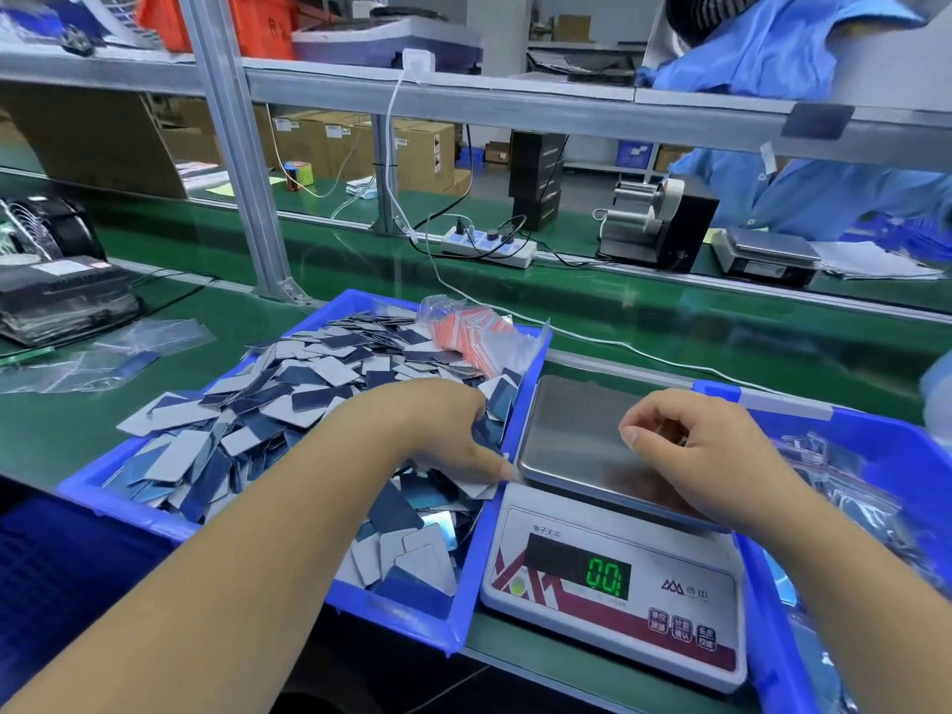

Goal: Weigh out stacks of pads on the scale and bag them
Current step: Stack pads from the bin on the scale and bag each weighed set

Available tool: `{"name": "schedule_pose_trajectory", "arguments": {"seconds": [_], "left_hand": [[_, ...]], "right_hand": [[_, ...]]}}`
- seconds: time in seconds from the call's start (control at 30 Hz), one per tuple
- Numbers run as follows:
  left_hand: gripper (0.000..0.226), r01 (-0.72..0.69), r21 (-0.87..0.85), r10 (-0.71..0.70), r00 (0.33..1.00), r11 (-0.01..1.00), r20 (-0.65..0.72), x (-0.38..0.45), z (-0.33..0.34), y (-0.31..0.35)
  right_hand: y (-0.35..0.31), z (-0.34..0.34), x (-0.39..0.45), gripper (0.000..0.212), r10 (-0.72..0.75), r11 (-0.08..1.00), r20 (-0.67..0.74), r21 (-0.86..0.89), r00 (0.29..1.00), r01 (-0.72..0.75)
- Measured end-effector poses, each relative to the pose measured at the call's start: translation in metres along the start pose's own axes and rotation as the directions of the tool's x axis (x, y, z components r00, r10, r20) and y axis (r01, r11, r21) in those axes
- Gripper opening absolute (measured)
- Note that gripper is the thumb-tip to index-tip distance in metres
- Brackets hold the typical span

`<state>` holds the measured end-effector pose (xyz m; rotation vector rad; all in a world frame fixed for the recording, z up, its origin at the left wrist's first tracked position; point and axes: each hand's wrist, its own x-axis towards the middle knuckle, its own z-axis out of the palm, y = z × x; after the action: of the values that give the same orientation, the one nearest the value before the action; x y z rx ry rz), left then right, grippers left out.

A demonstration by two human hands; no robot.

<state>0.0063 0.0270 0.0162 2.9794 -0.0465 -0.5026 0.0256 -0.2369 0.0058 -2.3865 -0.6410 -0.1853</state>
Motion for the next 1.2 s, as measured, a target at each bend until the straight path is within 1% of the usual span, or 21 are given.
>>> {"name": "schedule_pose_trajectory", "arguments": {"seconds": [0.1, 0.2, 0.37, 0.43, 0.57, 0.7, 0.8, 0.87, 1.03, 1.2], "left_hand": [[0.084, 0.013, 0.007, -0.013, 1.0, 1.0, -0.003, 0.0, 0.002, 0.005], [0.072, 0.022, -0.005, -0.022, 0.999, 1.0, -0.026, 0.0, 0.003, 0.007], [0.052, 0.032, -0.034, -0.032, 0.999, 0.999, -0.005, -0.001, 0.001, 0.008], [0.046, 0.031, -0.023, -0.031, 0.999, 0.999, -0.018, -0.001, 0.0, 0.008], [0.047, 0.026, -0.028, -0.028, 0.997, 0.999, -0.074, -0.001, -0.001, 0.006], [0.042, 0.009, -0.065, -0.016, 0.994, 0.998, -0.104, -0.001, 0.001, 0.002], [0.05, -0.013, -0.073, 0.004, 0.993, 0.997, -0.119, 0.0, 0.001, 0.0], [0.053, -0.024, -0.115, 0.009, 0.992, 0.993, -0.126, 0.001, 0.0, 0.0], [0.041, -0.042, -0.229, 0.002, 0.985, 0.972, -0.171, 0.006, -0.003, -0.003], [0.033, -0.004, -0.389, -0.109, 0.957, 0.921, -0.269, 0.008, -0.014, -0.012]], "right_hand": [[0.0, 0.0, 0.0, 0.016, -0.002, 1.0, -0.001, 0.005, 1.0, 0.002], [0.001, 0.0, 0.0, 0.016, -0.001, 1.0, 0.001, 0.004, 1.0, 0.001], [0.002, 0.001, 0.001, 0.017, -0.015, 1.0, 0.0, -0.008, 1.0, 0.015], [0.002, 0.0, 0.001, 0.017, -0.016, 1.0, -0.003, -0.009, 1.0, 0.016], [0.001, -0.001, 0.0, 0.017, -0.019, 1.0, -0.006, -0.003, 1.0, 0.019], [-0.001, -0.002, 0.0, 0.016, -0.024, 1.0, -0.006, -0.014, 1.0, 0.023], [-0.002, -0.002, 0.0, 0.016, -0.023, 1.0, -0.005, -0.013, 1.0, 0.023], [-0.002, -0.002, -0.001, 0.016, -0.018, 1.0, -0.005, -0.007, 1.0, 0.018], [-0.002, -0.003, -0.001, 0.016, -0.01, 1.0, -0.003, -0.009, 1.0, 0.01], [0.0, -0.004, -0.001, 0.015, 0.0, 1.0, -0.006, 0.003, 1.0, 0.0]]}}
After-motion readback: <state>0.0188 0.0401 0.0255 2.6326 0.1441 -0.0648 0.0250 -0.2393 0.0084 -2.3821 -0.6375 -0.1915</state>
